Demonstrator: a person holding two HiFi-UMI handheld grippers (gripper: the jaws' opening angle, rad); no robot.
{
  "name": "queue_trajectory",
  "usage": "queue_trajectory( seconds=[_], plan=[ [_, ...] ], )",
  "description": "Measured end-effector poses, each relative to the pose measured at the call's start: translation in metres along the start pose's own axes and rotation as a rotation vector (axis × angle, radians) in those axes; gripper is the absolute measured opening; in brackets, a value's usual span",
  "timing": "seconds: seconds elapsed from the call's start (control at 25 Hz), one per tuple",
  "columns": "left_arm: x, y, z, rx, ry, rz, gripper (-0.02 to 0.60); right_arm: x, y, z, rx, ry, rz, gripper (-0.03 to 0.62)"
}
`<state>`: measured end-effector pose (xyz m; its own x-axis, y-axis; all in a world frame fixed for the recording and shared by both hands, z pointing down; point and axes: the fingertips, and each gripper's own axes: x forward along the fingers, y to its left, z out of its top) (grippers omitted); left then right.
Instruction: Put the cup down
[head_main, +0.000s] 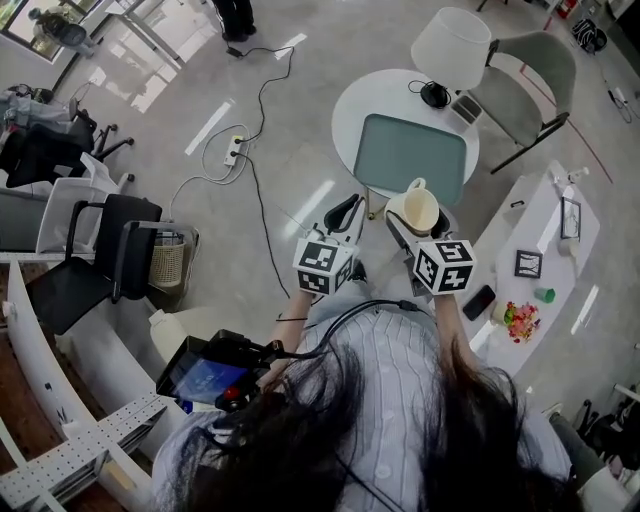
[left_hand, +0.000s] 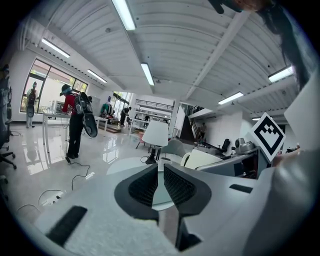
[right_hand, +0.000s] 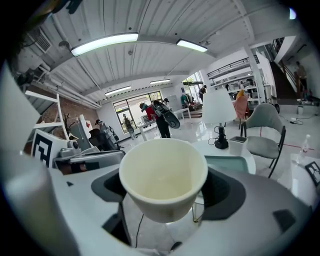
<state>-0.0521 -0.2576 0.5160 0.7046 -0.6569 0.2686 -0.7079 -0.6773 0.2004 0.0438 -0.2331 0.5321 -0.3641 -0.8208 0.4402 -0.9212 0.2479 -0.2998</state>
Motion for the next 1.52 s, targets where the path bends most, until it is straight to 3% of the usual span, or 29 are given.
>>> queue_trajectory(
  seconds=[0.8,1.52],
  plan=[
    [0.024,0.056,0.004,-0.054,0.009,0.113,0.046,0.099,-0.015,-0.010,-0.085,0.120,0.079,0.397],
    [0.082,0.102,0.016,-0.064,0.059,0.156,0.046,0.213,-0.047,-0.060,-0.224,0.350,0.142,0.397]
  ],
)
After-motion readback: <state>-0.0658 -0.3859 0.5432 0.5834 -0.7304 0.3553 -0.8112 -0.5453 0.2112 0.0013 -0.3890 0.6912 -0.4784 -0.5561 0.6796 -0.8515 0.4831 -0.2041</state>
